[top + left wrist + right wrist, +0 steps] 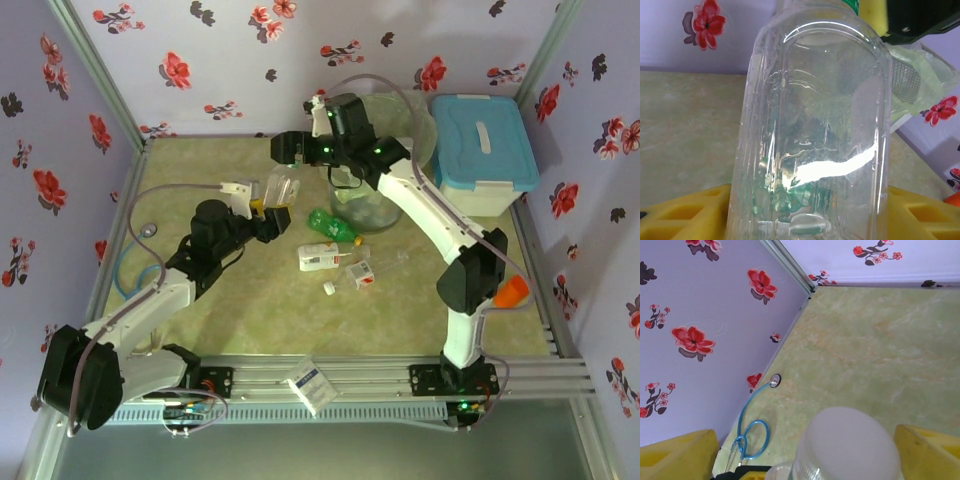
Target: Put the plastic bottles in the bin
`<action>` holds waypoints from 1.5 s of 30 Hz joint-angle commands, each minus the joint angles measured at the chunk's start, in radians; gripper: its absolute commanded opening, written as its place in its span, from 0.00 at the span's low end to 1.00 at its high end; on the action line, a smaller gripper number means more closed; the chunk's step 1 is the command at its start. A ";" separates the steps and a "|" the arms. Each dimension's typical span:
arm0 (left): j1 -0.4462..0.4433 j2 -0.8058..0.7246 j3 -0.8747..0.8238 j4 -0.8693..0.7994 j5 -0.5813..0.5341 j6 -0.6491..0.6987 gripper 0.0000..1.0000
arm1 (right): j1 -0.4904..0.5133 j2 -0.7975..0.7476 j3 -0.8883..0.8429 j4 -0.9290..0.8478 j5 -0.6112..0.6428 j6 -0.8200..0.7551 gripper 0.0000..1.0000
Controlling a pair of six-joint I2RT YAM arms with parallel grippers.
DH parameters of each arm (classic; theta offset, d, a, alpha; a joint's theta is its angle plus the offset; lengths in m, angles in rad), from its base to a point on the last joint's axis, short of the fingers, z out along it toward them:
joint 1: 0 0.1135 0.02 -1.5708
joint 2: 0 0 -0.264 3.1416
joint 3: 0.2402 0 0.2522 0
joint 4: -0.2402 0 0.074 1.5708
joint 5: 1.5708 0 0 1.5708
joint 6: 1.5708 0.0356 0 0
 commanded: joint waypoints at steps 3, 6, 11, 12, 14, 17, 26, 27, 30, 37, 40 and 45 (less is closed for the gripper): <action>-0.004 -0.011 0.000 0.105 0.010 0.021 0.65 | -0.005 0.016 0.031 0.038 -0.092 0.022 0.79; -0.006 0.002 0.008 0.109 0.009 0.020 0.65 | -0.006 0.001 0.011 0.037 -0.081 0.008 0.67; -0.006 0.015 0.006 0.124 0.013 0.020 0.65 | -0.011 -0.006 0.003 0.031 -0.062 -0.009 0.52; -0.007 0.017 0.005 0.124 0.014 0.020 0.65 | -0.012 -0.006 0.002 0.033 -0.062 -0.009 0.49; -0.007 0.017 0.004 0.125 0.013 0.017 0.66 | -0.014 -0.007 0.002 0.039 -0.059 -0.007 0.43; -0.007 0.012 0.002 0.130 0.012 0.011 0.70 | -0.018 -0.010 0.008 0.042 -0.055 -0.007 0.38; -0.006 -0.030 -0.027 0.154 -0.027 -0.010 0.97 | -0.065 -0.027 0.058 0.051 -0.032 -0.020 0.30; -0.006 -0.037 -0.033 0.146 -0.027 -0.012 0.97 | -0.080 -0.029 0.076 0.049 -0.025 -0.026 0.29; -0.006 -0.058 -0.043 0.097 -0.029 -0.014 0.98 | -0.135 -0.039 0.157 0.030 0.012 -0.054 0.29; -0.006 -0.109 -0.091 0.036 -0.047 -0.022 0.97 | -0.282 -0.085 0.338 -0.119 0.293 -0.240 0.28; -0.006 -0.115 -0.103 0.029 -0.059 -0.022 0.97 | -0.335 -0.121 0.323 -0.130 0.431 -0.312 0.27; -0.006 -0.096 -0.097 0.030 -0.059 -0.026 0.98 | -0.392 -0.107 0.323 -0.180 0.581 -0.433 0.25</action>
